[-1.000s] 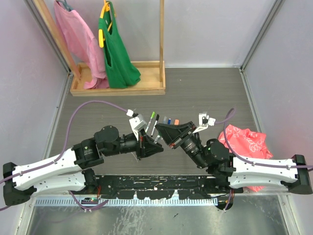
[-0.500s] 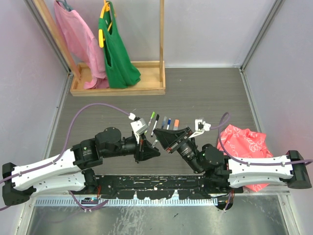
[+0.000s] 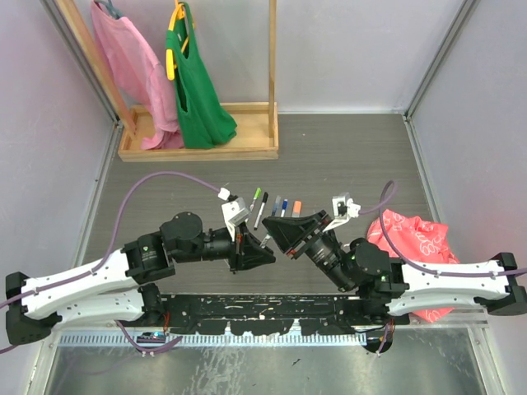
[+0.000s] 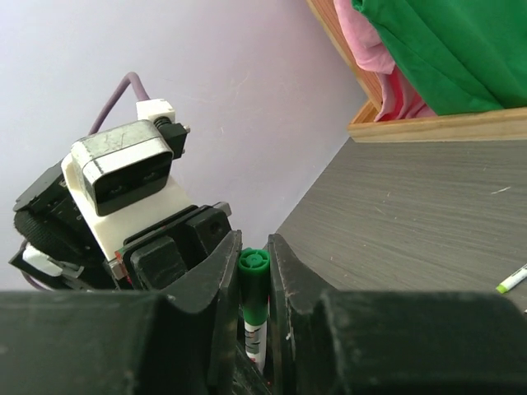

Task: Insert the pens into the pen caps
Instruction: Press the pen cap onto the pen.

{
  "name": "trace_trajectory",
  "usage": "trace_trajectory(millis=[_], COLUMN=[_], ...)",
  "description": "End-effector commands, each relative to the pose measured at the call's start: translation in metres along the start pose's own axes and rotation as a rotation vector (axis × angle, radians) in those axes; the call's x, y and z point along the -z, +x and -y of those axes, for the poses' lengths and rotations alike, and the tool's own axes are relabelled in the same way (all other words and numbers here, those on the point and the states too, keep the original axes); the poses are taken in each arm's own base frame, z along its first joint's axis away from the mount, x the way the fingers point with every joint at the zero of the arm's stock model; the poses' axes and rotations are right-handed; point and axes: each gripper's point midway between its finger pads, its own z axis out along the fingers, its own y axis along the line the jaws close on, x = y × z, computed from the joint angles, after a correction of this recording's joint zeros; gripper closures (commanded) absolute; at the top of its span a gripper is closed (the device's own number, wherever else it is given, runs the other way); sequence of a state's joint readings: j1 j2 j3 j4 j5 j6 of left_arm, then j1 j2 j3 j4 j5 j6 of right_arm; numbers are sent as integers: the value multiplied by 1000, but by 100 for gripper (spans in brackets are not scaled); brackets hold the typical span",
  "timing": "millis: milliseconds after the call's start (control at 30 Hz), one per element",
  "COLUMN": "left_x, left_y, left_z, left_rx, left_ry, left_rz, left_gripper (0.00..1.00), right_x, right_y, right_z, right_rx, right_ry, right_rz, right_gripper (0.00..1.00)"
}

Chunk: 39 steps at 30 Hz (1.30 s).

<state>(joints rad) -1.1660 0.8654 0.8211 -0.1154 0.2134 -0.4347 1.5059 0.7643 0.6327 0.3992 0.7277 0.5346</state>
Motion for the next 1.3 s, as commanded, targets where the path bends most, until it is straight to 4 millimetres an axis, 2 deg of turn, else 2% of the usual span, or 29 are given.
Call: trace_trajectory(millis=[0,267,533,667,767,833,900,1100,1267], left_x=[10,4,8,7,5,4,4,3,2], left_y=[-110,-94,-82,-74,-67,-63,-61,-58,-55], left_z=[32,33,34,40,43,46,48,53,50], left_rx=[-42,-33,-30,-30,-24,-21,-19,-17,-11], left_ry=[88,115,134,181,208,229,244,273,259], left_rz=[390,332,310,277,250,234,229,208,198], left_gripper=[100,100,100,100,100,100,100,100,100], right_x=[23,20,28,28,29,28,26,17,7], right_y=[46,-5,-46,-66,-82,-89,-95,-103,-97], right_z=[-16,-39,-38,-34,-40,-43,-43,-45,-53], right_rx=[187,199,187,194,189,194,204,204,221], right_ry=[-128,-167,-142,-100,-107,-109,-94,-39,-33], right_rz=[-248,-144,-54,-9,22,41,56,86,72], right_gripper=[80,58,52,46,41,35,33,33,35])
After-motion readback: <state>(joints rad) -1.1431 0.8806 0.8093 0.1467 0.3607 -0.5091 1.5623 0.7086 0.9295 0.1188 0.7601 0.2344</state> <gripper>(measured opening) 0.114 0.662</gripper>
